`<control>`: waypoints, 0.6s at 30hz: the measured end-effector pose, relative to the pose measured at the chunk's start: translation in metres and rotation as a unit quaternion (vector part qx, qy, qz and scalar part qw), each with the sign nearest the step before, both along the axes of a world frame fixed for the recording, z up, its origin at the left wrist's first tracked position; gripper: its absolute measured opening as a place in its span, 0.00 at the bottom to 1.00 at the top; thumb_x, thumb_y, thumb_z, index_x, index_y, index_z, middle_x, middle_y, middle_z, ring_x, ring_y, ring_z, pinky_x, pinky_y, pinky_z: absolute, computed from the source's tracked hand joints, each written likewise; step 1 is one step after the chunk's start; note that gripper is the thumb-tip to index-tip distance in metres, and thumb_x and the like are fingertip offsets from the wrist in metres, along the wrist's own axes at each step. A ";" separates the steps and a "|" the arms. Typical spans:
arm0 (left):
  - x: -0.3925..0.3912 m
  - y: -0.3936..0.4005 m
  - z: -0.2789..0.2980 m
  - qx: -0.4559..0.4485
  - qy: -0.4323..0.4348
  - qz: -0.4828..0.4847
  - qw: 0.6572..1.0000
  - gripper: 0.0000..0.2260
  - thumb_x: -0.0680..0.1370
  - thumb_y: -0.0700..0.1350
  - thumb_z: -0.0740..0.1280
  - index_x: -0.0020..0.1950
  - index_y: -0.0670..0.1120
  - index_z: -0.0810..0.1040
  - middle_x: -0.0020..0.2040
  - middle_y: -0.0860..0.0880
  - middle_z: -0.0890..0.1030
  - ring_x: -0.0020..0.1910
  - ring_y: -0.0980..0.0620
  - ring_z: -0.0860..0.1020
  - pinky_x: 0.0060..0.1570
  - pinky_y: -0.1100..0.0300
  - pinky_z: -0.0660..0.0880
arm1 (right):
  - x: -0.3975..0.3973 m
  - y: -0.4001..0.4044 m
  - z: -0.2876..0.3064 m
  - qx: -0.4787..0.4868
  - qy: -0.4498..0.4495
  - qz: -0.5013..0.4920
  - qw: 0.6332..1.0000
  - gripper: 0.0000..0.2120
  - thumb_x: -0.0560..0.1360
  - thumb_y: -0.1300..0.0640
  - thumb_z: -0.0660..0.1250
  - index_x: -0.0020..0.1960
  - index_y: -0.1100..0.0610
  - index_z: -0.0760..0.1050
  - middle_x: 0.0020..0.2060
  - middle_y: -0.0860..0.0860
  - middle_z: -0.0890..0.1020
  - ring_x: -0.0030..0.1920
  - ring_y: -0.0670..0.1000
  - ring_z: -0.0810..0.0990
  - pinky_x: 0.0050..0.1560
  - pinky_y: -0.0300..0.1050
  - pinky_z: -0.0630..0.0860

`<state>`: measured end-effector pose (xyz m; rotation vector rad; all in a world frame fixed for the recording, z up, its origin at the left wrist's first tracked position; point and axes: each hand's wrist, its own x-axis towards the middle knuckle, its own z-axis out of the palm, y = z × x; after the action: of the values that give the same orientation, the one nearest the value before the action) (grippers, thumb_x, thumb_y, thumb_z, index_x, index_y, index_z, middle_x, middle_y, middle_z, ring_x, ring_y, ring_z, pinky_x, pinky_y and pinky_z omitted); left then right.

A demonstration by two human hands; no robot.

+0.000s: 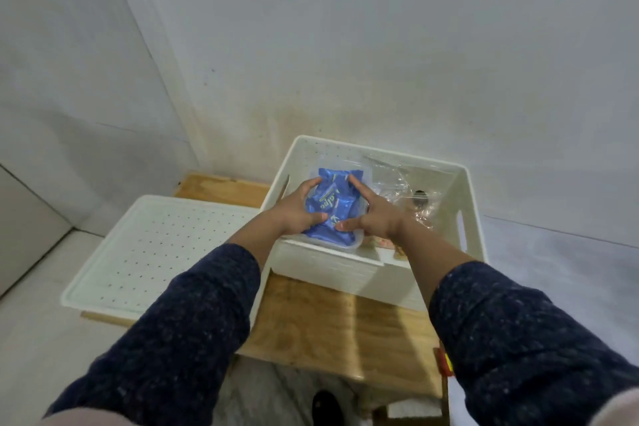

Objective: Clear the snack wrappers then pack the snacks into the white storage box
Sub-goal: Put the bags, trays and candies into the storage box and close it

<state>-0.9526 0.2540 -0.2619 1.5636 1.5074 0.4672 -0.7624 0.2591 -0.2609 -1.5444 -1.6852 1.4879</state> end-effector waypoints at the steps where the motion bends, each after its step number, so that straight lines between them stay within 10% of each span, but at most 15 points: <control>1: -0.002 0.008 -0.008 -0.011 0.002 0.010 1.000 0.36 0.75 0.43 0.71 0.76 0.52 0.54 0.74 0.46 0.65 0.68 0.45 0.70 0.67 0.53 0.68 | -0.005 0.009 -0.008 -0.009 -0.002 0.004 1.000 0.51 0.64 0.59 0.79 0.76 0.44 0.52 0.74 0.52 0.63 0.71 0.55 0.67 0.72 0.54 0.64; 18: 0.001 0.079 -0.049 -0.075 0.132 0.046 0.987 0.33 0.77 0.46 0.67 0.77 0.52 0.53 0.75 0.45 0.63 0.69 0.44 0.68 0.65 0.55 0.67 | -0.037 0.083 -0.061 -0.030 -0.144 0.028 0.989 0.47 0.72 0.57 0.71 0.78 0.50 0.43 0.72 0.57 0.66 0.69 0.57 0.69 0.66 0.45 0.66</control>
<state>-0.9517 0.3333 -0.3111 1.4861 1.7777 0.1965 -0.7994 0.3420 -0.3219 -1.8300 -1.8704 1.4091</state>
